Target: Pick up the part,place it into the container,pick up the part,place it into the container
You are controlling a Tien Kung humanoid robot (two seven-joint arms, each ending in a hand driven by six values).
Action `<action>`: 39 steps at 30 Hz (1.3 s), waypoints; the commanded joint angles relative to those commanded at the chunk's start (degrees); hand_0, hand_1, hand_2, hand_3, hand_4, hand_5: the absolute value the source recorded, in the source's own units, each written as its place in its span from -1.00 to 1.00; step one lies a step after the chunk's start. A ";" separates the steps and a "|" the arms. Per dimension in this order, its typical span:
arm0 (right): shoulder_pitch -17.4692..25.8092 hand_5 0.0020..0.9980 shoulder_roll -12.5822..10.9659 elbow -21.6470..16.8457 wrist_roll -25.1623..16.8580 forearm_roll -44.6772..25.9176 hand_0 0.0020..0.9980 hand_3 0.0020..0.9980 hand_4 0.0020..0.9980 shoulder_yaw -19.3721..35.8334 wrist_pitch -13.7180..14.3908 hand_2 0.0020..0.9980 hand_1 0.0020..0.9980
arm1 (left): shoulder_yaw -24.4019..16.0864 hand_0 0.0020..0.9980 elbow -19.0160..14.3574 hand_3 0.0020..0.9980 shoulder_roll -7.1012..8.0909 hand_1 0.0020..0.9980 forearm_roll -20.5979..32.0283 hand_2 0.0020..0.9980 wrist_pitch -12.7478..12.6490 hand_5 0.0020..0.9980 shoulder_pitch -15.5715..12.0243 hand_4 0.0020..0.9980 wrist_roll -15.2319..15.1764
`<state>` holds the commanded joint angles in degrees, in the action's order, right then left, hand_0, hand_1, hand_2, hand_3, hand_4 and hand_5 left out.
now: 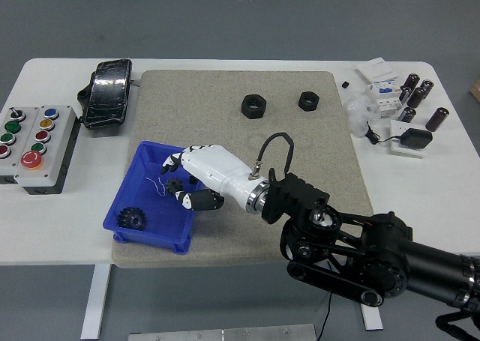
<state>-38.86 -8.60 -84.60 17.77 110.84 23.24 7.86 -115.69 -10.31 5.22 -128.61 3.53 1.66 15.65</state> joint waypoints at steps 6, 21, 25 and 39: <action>-0.04 -0.67 0.18 -0.79 0.86 3.79 0.48 0.73 0.34 -0.24 -0.41 0.75 0.80 | 0.34 0.31 0.00 0.25 -0.15 0.14 0.04 0.15 0.18 -0.28 0.18 0.41 -0.05; 11.96 -0.54 -2.48 7.22 -8.55 -10.66 0.22 0.33 0.39 16.74 13.32 0.36 0.38 | -1.20 0.31 0.00 0.25 -0.36 0.14 -1.38 0.15 0.12 -0.27 0.01 0.41 -0.03; 16.90 -0.54 0.74 9.11 -16.38 -19.45 0.22 0.33 0.39 22.51 17.44 0.36 0.38 | -1.47 0.31 0.00 0.25 -0.36 0.14 -1.34 0.15 0.09 -0.27 0.06 0.41 -0.28; 34.68 -0.03 -2.05 1.42 -38.63 -46.71 0.33 0.30 0.54 32.26 17.25 0.34 0.37 | 0.20 0.31 0.00 0.25 -0.14 0.14 -0.98 0.15 0.38 -0.24 0.00 0.42 -1.21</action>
<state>-4.18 -10.65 -83.18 -20.86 64.13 55.50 25.10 -115.50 -10.31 5.08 -129.59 3.90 1.65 14.45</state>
